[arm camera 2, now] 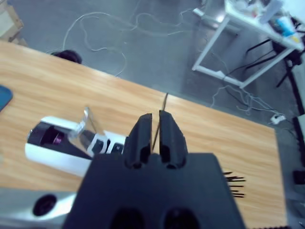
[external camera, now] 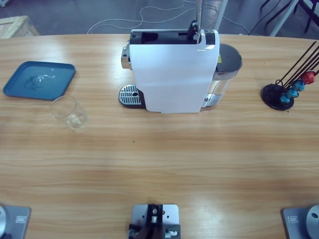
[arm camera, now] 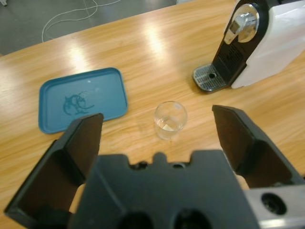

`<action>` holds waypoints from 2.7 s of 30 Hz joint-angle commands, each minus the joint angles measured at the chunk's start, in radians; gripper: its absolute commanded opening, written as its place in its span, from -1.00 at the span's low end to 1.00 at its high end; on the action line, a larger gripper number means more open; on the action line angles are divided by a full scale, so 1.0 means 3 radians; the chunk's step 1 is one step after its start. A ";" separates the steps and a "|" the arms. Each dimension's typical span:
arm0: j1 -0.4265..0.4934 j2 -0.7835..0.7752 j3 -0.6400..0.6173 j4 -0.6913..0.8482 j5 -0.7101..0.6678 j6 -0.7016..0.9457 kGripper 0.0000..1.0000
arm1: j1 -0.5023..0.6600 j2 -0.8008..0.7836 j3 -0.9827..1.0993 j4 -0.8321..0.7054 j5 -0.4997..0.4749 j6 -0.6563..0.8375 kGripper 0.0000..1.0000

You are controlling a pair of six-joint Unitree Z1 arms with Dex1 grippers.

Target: Pour coffee

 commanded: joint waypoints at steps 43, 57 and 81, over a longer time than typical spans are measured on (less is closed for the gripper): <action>-0.0037 0.0312 0.0163 -0.0091 0.0043 0.0013 0.98 | 0.0390 0.0936 0.0726 -0.1370 0.0387 -0.0259 -1.00; -0.0037 0.0292 0.0166 -0.0080 0.0043 0.0018 0.98 | -0.0068 0.1044 0.0864 -0.1380 0.0633 -0.0273 -1.00; -0.0061 0.0325 0.0163 -0.0085 0.0043 0.0034 0.98 | 0.0364 0.1464 -0.0267 -0.0339 0.0218 -0.0121 -1.00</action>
